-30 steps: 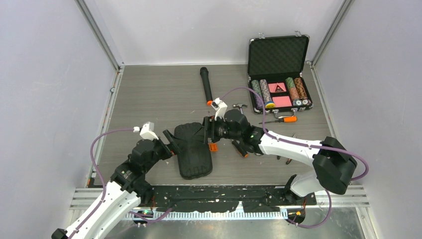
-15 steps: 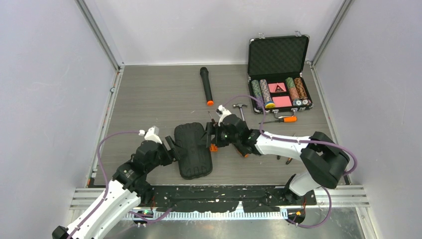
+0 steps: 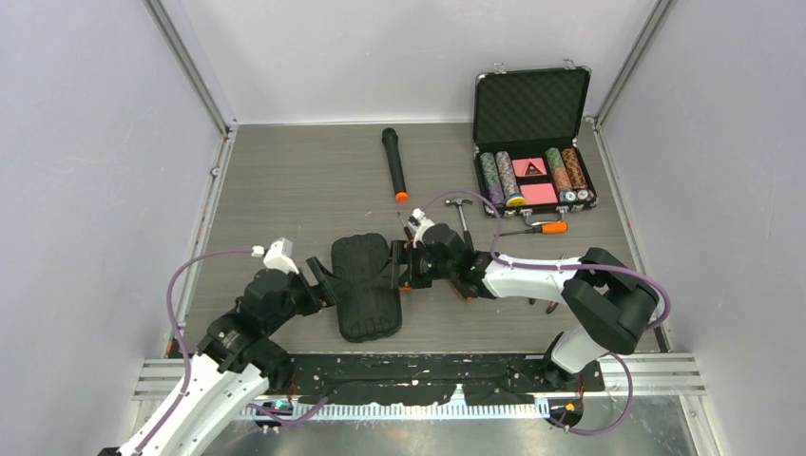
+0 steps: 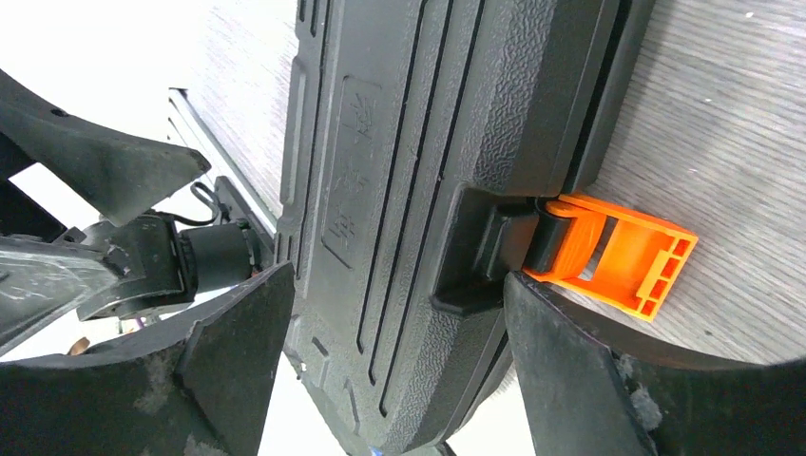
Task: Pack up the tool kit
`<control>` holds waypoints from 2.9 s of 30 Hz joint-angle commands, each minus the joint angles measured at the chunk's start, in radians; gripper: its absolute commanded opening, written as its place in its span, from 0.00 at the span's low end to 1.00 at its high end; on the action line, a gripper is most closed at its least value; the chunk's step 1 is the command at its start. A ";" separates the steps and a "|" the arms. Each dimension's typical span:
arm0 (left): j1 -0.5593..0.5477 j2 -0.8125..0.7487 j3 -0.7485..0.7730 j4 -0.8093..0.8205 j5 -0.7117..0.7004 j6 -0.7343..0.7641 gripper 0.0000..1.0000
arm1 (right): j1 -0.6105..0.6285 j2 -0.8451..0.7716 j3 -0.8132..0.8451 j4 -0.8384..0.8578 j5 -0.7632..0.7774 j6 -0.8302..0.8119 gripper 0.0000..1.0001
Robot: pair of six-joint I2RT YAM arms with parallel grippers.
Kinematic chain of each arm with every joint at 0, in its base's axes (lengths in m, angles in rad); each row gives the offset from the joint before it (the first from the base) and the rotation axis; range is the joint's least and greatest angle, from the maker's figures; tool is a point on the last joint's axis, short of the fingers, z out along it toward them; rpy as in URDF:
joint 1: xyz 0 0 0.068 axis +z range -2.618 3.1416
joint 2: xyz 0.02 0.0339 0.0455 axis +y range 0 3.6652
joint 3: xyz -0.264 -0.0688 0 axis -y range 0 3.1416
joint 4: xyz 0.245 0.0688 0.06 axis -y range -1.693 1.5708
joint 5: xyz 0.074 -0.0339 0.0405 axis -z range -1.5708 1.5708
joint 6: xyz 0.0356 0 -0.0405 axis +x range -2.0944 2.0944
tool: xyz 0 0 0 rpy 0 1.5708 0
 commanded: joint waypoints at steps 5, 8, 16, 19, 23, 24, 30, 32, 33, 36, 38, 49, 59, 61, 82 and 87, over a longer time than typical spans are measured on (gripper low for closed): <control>-0.002 -0.055 0.080 -0.086 -0.072 0.069 0.84 | 0.005 -0.072 -0.004 0.148 -0.072 0.044 0.83; -0.001 -0.064 0.084 -0.088 -0.068 0.075 0.85 | 0.006 -0.071 0.007 0.191 -0.092 0.069 0.82; -0.002 -0.134 0.100 -0.099 -0.084 0.092 0.88 | 0.012 -0.055 0.067 0.236 -0.124 0.094 0.78; -0.002 -0.160 0.106 -0.105 -0.097 0.108 0.89 | 0.017 -0.044 0.089 0.226 -0.117 0.084 0.78; -0.002 -0.115 0.133 -0.118 -0.087 0.144 0.91 | 0.006 -0.101 0.075 0.072 0.046 0.006 0.79; -0.003 -0.086 0.151 -0.119 -0.075 0.159 0.92 | 0.001 -0.131 0.054 0.012 0.119 -0.021 0.79; -0.079 0.223 0.326 -0.149 -0.113 0.246 0.98 | -0.094 -0.226 -0.062 -0.112 0.288 -0.129 0.72; -0.174 0.330 0.399 -0.198 -0.255 0.250 1.00 | -0.104 -0.222 -0.066 -0.134 0.301 -0.182 0.70; -0.222 0.382 0.434 -0.222 -0.320 0.249 1.00 | -0.105 -0.209 -0.064 -0.137 0.297 -0.215 0.67; -0.334 0.525 0.525 -0.299 -0.472 0.220 1.00 | -0.106 -0.168 -0.060 -0.123 0.275 -0.262 0.55; -0.368 0.597 0.558 -0.319 -0.524 0.202 1.00 | -0.106 -0.128 -0.054 -0.111 0.254 -0.280 0.50; -0.406 0.806 0.559 -0.251 -0.566 0.140 1.00 | -0.078 0.078 0.003 -0.028 0.144 -0.263 0.43; -0.228 0.637 0.301 -0.075 -0.377 0.101 1.00 | -0.078 0.054 -0.032 0.042 0.120 -0.256 0.44; -0.162 0.581 0.227 -0.017 -0.303 0.098 1.00 | -0.078 0.051 -0.032 0.056 0.103 -0.258 0.44; 0.273 0.413 -0.228 0.515 0.289 0.009 0.61 | -0.134 0.084 -0.119 0.476 -0.198 -0.065 0.74; 0.274 0.447 -0.221 0.604 0.341 -0.027 0.61 | -0.135 0.126 -0.102 0.469 -0.208 -0.028 0.79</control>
